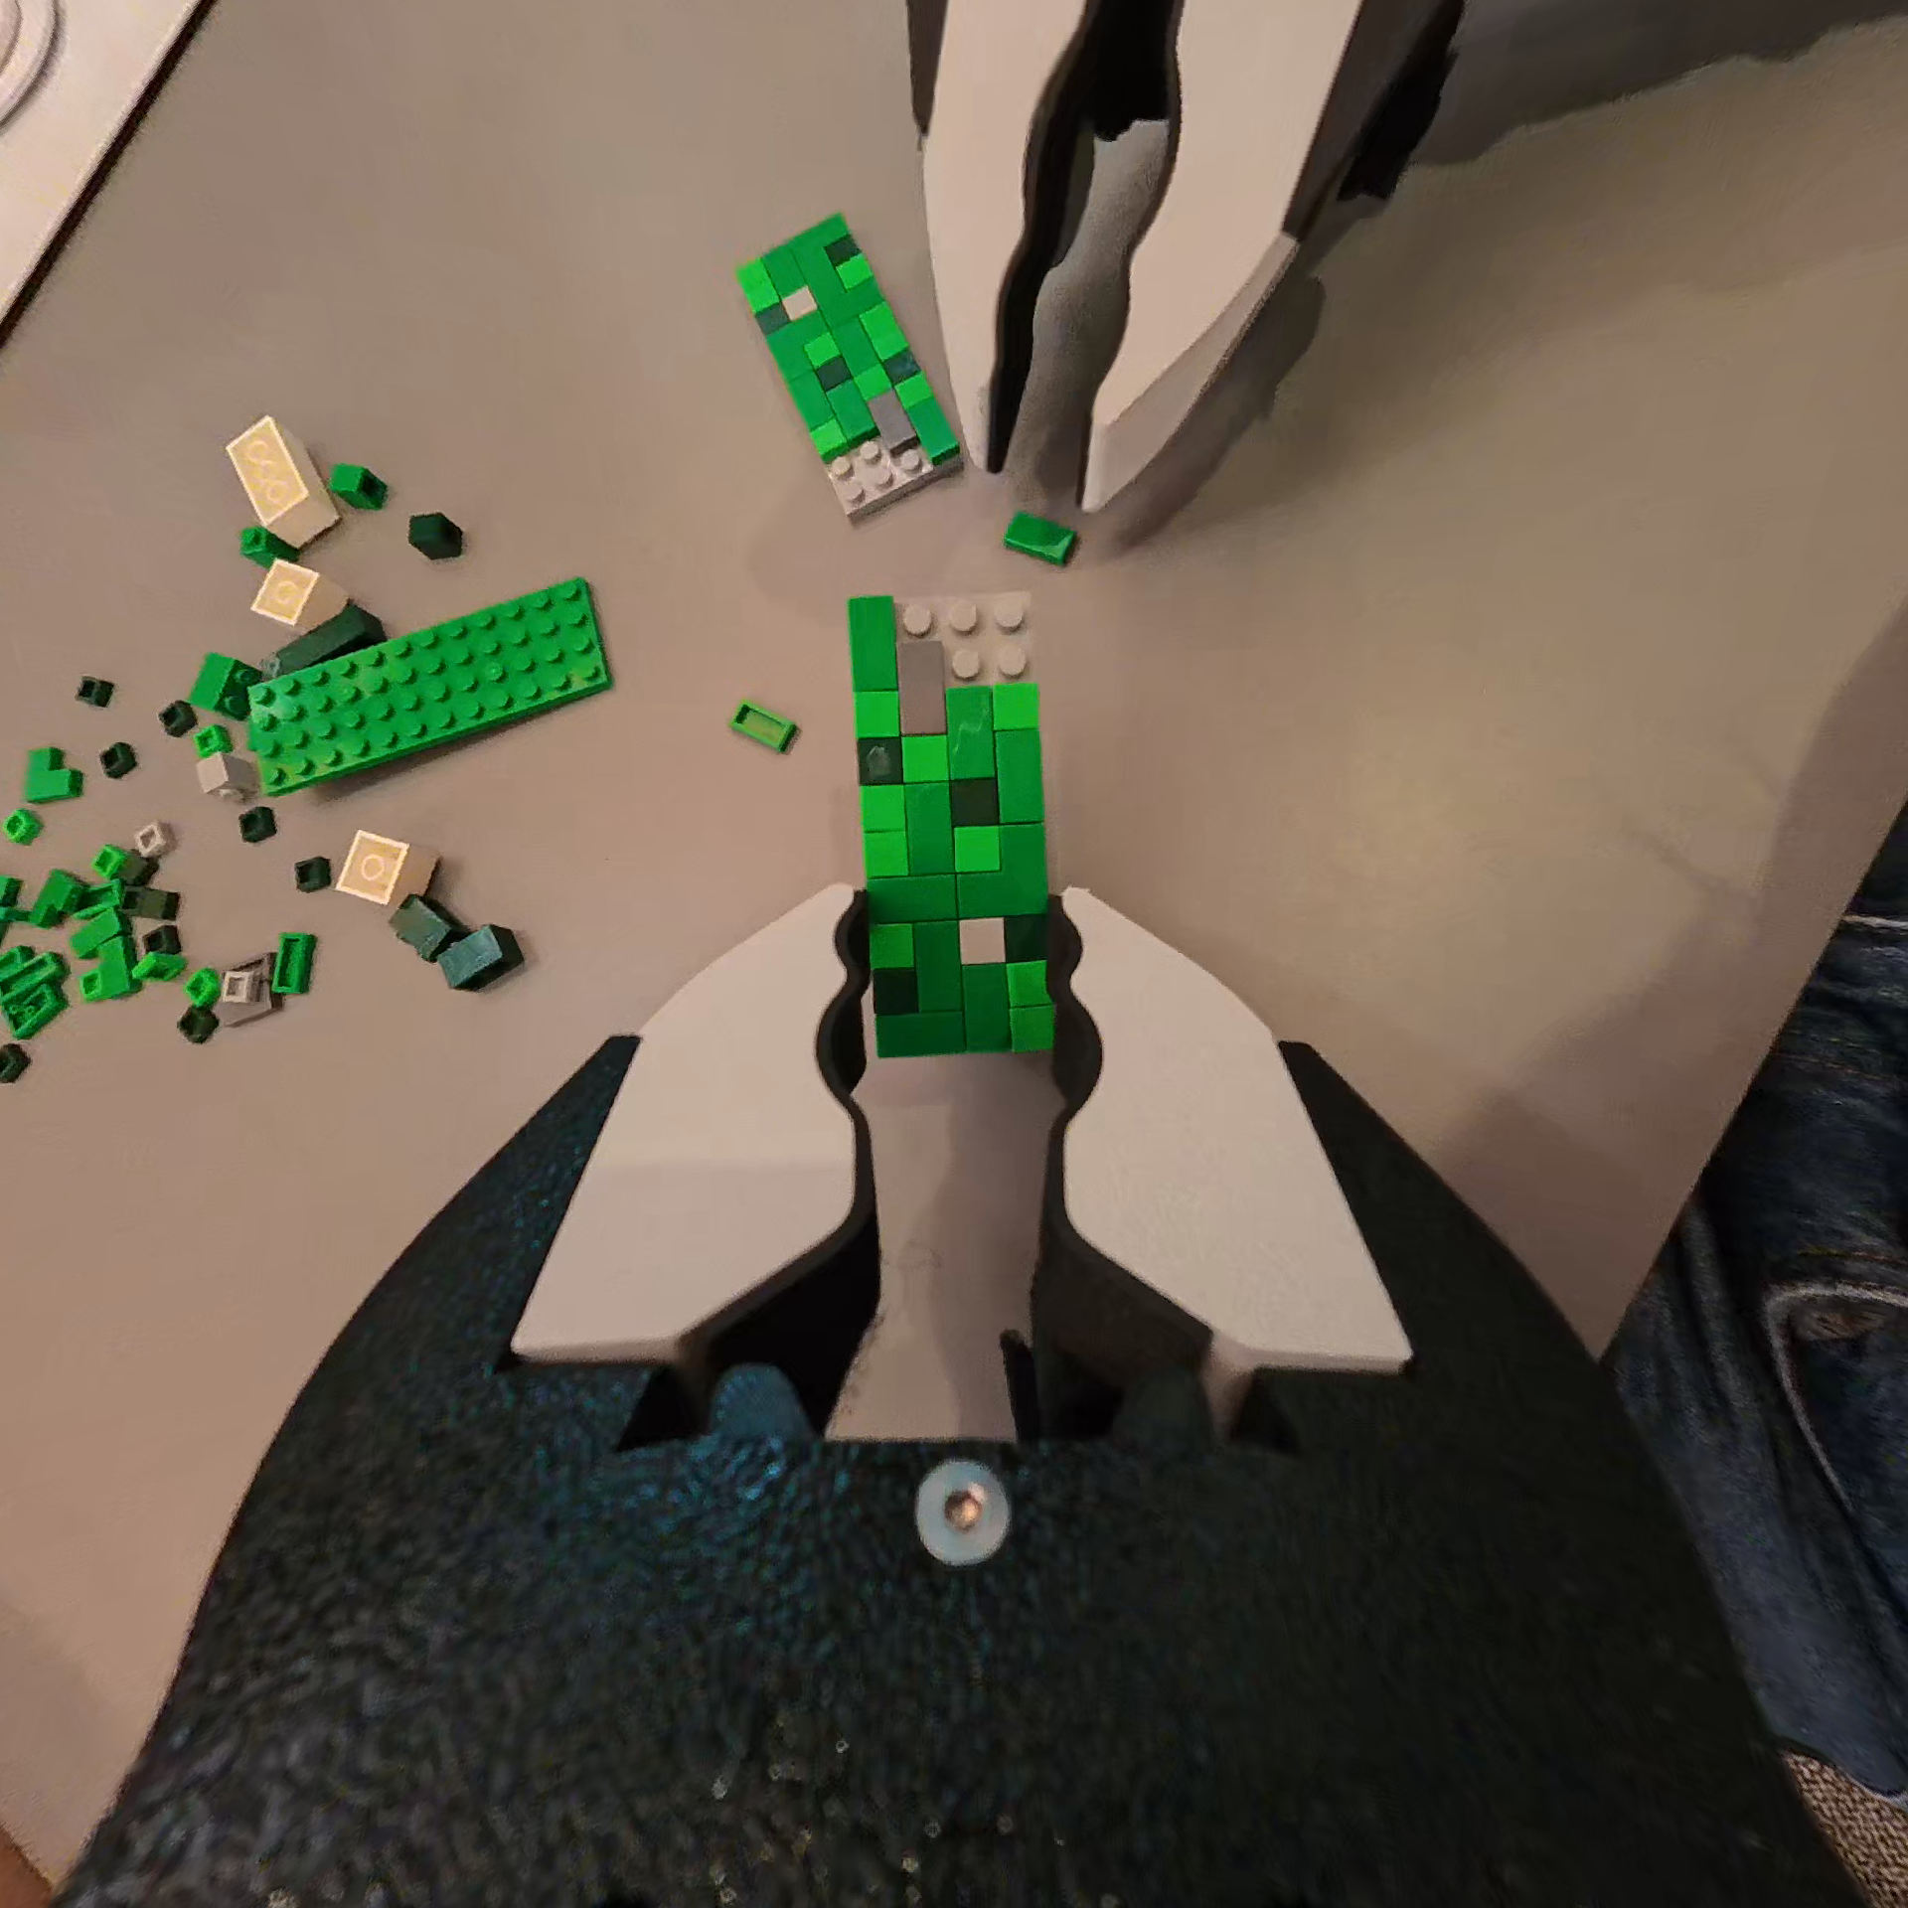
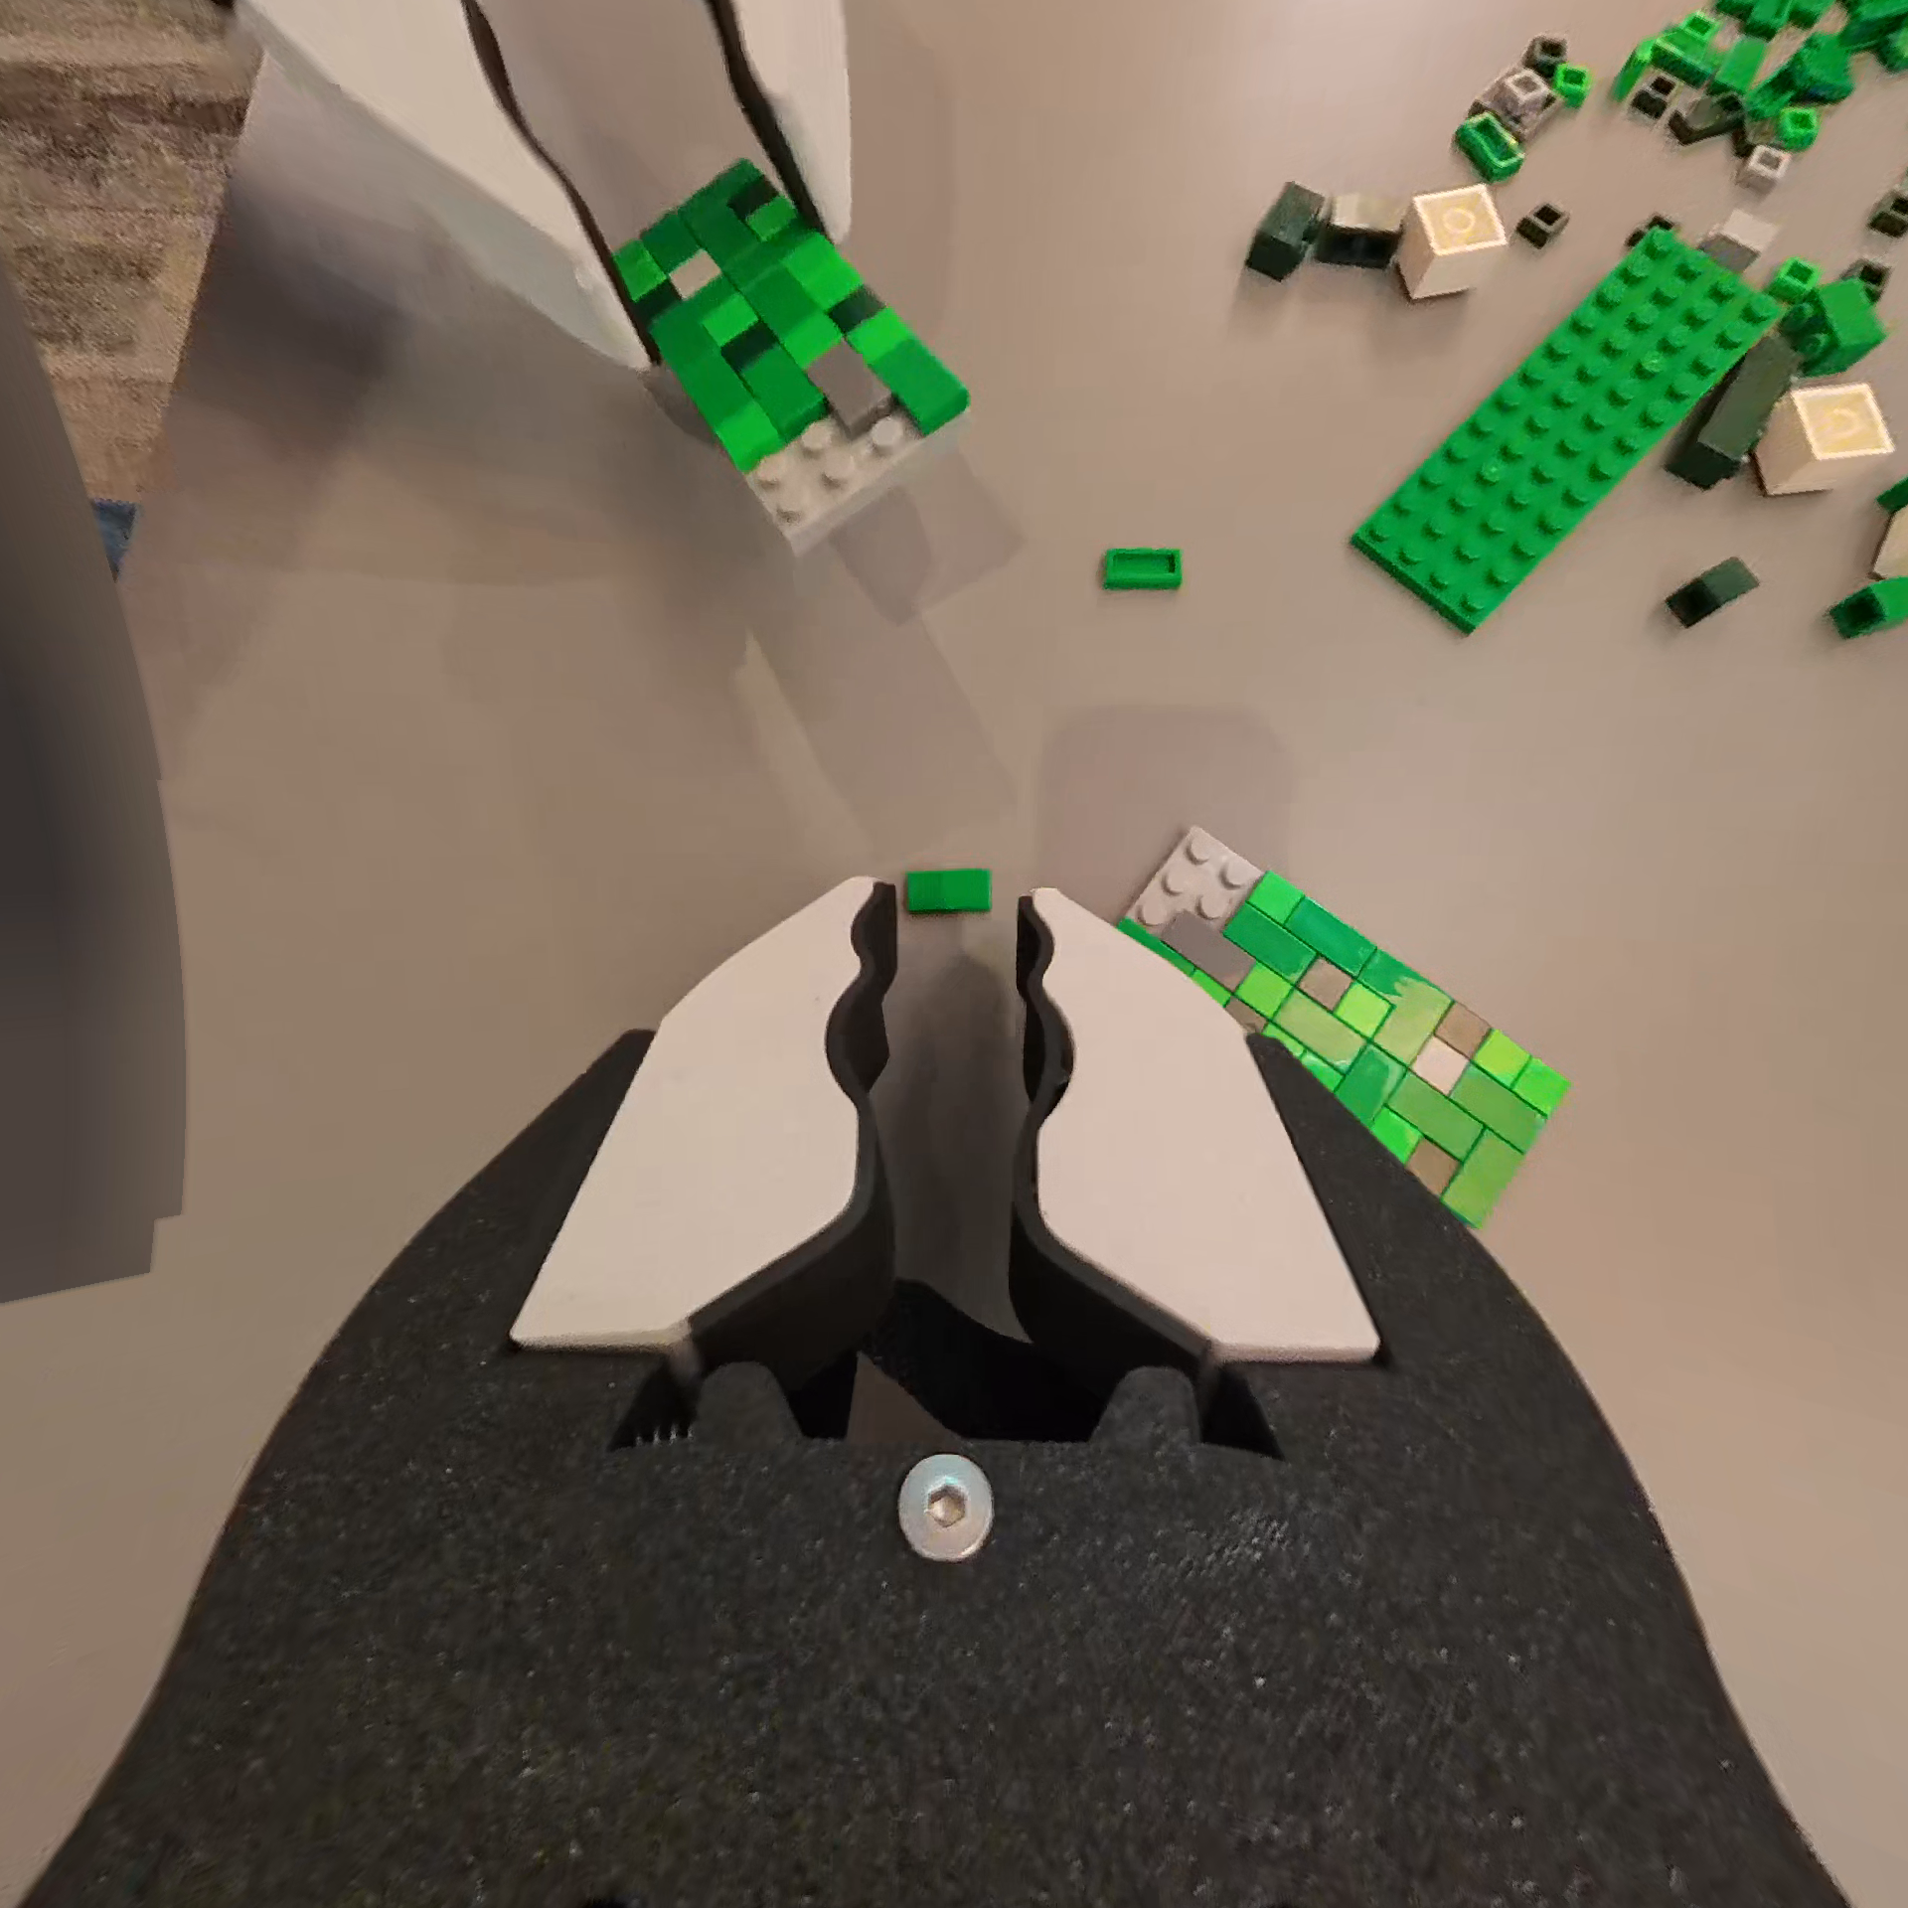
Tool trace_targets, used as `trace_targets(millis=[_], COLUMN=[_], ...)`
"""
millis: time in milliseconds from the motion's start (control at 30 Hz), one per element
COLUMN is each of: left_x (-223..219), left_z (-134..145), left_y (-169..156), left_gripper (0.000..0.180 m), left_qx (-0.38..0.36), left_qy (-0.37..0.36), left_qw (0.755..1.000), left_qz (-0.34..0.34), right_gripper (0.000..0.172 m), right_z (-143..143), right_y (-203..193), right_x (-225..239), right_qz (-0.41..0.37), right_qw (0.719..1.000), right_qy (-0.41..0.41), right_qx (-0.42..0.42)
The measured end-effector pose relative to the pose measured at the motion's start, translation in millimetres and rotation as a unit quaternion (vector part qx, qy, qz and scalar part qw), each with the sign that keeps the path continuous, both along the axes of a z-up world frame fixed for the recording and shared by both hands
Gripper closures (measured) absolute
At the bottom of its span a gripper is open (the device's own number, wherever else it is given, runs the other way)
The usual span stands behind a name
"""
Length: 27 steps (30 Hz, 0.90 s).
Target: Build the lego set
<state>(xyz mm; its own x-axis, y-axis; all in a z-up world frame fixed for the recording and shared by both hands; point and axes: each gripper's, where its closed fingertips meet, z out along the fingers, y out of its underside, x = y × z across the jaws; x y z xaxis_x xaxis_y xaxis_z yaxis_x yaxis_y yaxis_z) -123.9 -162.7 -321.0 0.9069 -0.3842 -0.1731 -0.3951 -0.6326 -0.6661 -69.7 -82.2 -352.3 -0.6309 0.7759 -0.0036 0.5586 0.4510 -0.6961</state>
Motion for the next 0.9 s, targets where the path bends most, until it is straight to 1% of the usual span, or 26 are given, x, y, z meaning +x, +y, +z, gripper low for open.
trace_targets(millis=[133,300,367,533,600,667,700,733,767,800,900], left_x=[2,3,4,3,-1,-9,-11,-7,-1,-1,-25], left_z=[0,-2,-3,-2,1,9,17,27,36,44,67], left_y=[-2,-1,-1,2,5,11,15,19,24,32,56], left_gripper=[0.148,0.148,0.148,0.148,0.148,0.148,0.148,0.148,0.148,0.148,0.148], left_qx=[-0.001,-0.009,-0.009,-0.008,-0.006,-0.005,-0.005,-0.006,-0.007,-0.013,-0.043], left_qy=[-0.008,-0.005,-0.004,-0.008,-0.002,0.01,0.015,0.006,-0.012,-0.026,-0.009], left_qw=[1.0,1.0,1.0,1.0,1.0,0.999,0.998,0.994,0.988,0.984,0.982], left_qz=[-0.004,-0.013,-0.015,-0.02,-0.025,-0.042,-0.064,-0.108,-0.151,-0.173,-0.184], right_gripper=[0.154,0.152,0.156,0.156,0.156,0.156,0.157,0.156,0.157,0.156,0.156], right_z=[-7,-9,-10,-7,3,20,30,42,54,66,105], right_y=[-3,-5,-5,-4,1,9,15,21,28,35,52], right_x=[0,-2,-2,-4,-8,-15,-19,-24,-29,-35,-54], right_qz=[0.018,0.017,0.019,0.029,0.027,0.024,0.023,0.024,0.025,0.024,0.021], right_qw=[0.999,0.999,0.999,0.998,0.997,0.996,0.994,0.992,0.99,0.988,0.981], right_qy=[0.022,0.015,0.016,0.032,0.05,0.071,0.082,0.095,0.108,0.12,0.157], right_qx=[0.037,0.025,0.028,0.043,0.046,0.055,0.065,0.076,0.088,0.099,0.111])
